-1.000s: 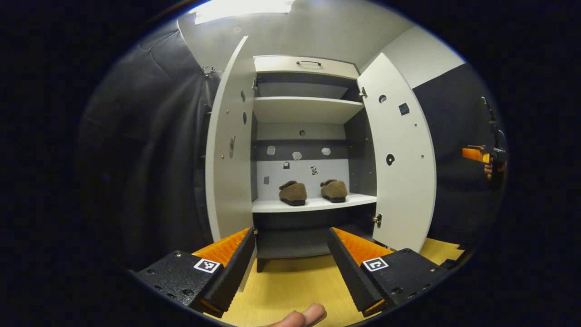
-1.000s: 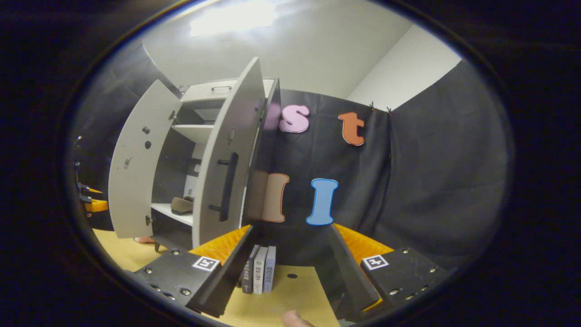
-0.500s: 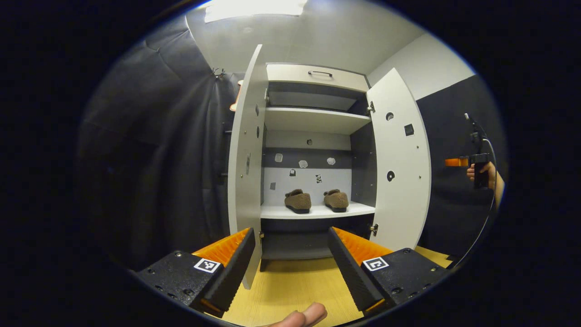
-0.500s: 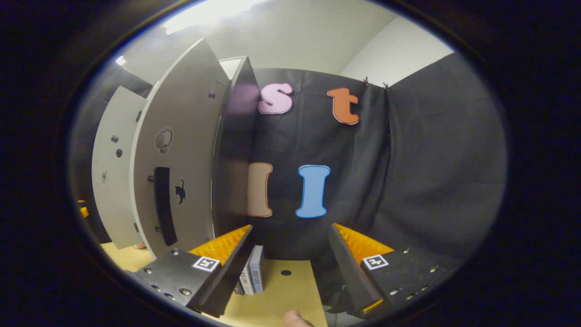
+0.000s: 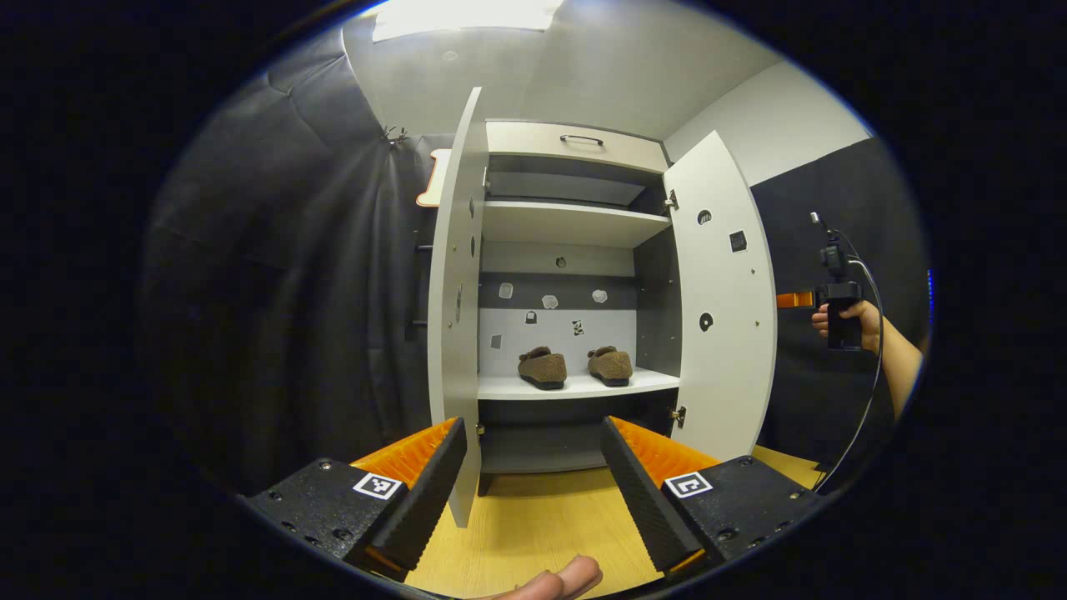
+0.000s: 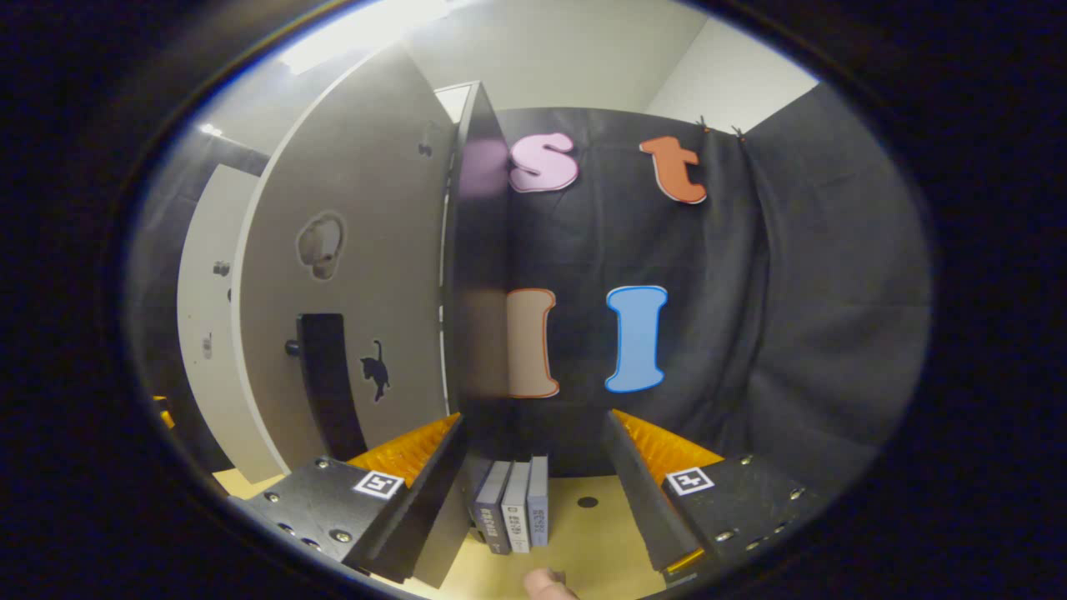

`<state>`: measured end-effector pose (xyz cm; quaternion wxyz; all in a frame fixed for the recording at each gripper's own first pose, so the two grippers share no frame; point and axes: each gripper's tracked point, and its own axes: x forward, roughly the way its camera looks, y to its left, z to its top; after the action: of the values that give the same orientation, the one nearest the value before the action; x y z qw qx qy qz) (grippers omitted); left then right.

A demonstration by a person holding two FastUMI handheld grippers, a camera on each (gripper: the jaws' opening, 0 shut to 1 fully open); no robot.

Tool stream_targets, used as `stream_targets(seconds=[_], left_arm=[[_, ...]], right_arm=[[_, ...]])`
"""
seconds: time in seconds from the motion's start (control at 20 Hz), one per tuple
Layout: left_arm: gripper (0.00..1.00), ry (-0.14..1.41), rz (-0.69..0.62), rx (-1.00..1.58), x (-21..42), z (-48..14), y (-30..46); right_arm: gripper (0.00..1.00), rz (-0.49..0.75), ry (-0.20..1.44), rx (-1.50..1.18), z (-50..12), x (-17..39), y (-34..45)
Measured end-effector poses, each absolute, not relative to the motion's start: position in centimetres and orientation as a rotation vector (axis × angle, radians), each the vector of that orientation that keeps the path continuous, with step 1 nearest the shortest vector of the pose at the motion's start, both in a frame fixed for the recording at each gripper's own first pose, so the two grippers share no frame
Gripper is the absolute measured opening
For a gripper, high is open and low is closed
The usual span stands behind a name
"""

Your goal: Grab one shoe with the right hand and put it into the shoe cabinet, grab the other shoe with the left hand and put it into the shoe cabinet; then close the right door with the right hand and the left door with the left hand.

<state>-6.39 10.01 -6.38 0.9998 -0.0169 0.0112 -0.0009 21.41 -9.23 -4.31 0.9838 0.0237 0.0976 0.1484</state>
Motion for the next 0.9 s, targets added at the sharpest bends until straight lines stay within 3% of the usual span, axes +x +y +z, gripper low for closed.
stream_targets(seconds=[0.15,0.2,0.9], left_arm=[[0.99,0.013,-0.003,-0.038,-6.8,-6.5,10.4],[0.99,0.014,-0.003,-0.039,-7.1,-6.7,10.5],[0.99,0.054,0.045,-0.021,-6.2,-7.8,12.8]], right_arm=[[0.99,0.342,0.196,0.025,-4.6,20.9,-6.1],[0.88,0.350,0.208,0.034,-4.9,20.9,-5.2],[0.87,0.321,0.115,-0.079,-2.1,19.8,0.8]])
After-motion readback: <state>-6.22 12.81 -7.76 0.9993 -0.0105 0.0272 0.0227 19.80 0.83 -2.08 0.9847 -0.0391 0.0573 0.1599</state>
